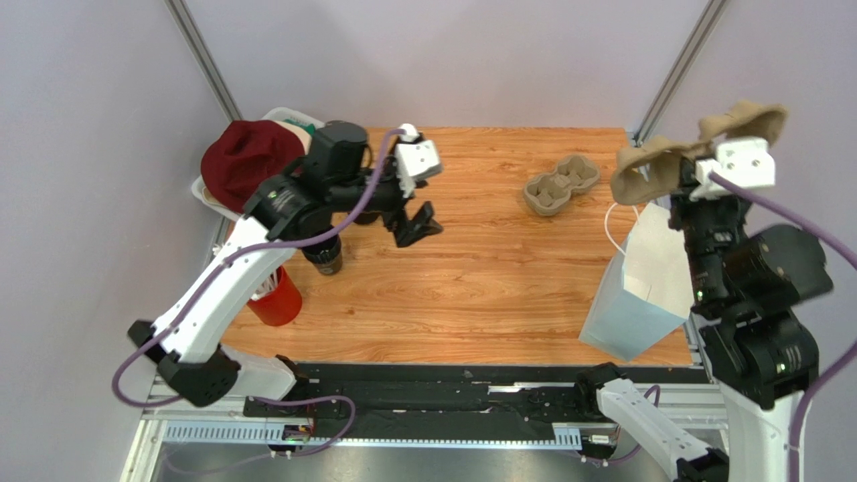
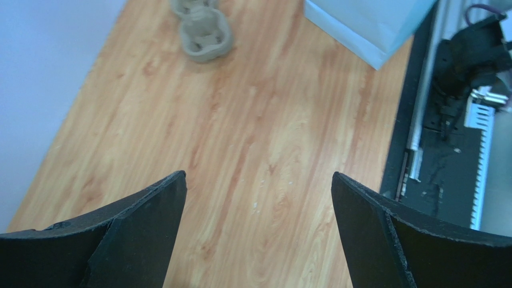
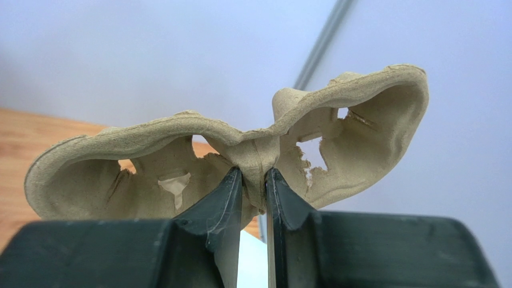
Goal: Pack the takeout coffee
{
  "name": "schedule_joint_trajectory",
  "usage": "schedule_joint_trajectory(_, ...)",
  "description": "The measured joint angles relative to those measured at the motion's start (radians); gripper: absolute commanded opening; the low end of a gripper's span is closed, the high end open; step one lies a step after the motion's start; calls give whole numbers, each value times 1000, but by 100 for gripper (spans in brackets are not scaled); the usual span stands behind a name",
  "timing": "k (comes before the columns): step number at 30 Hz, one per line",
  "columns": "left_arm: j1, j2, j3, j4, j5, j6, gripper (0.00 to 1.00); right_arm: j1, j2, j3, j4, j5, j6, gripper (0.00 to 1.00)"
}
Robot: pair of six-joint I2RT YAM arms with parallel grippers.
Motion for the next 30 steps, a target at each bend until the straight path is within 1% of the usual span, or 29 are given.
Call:
schedule_joint_trajectory(3,-85,124,83,1,-2,-13,99,-3,-90,-63,50,75,-37,8)
schedule_joint_trajectory(7,-142,222,137,62,32,-77,99,-35,-143,-116,87,124,-64,8)
schedule_joint_trajectory(15,-160,422,335,203,110,-248,99,-159,-186,-150,89,121,-69,9)
schedule_joint_trajectory(20,-178,563,453,214,138,-307,99,-232,-202,-150,86,93,-55,9)
schedule_joint_trajectory(24,-201,646,505,238,174,-369,99,-273,-206,-149,85,72,-40,9)
schedule_joint_trajectory(30,-223,734,560,338,211,-491,99,-302,-194,-119,51,40,-18,9)
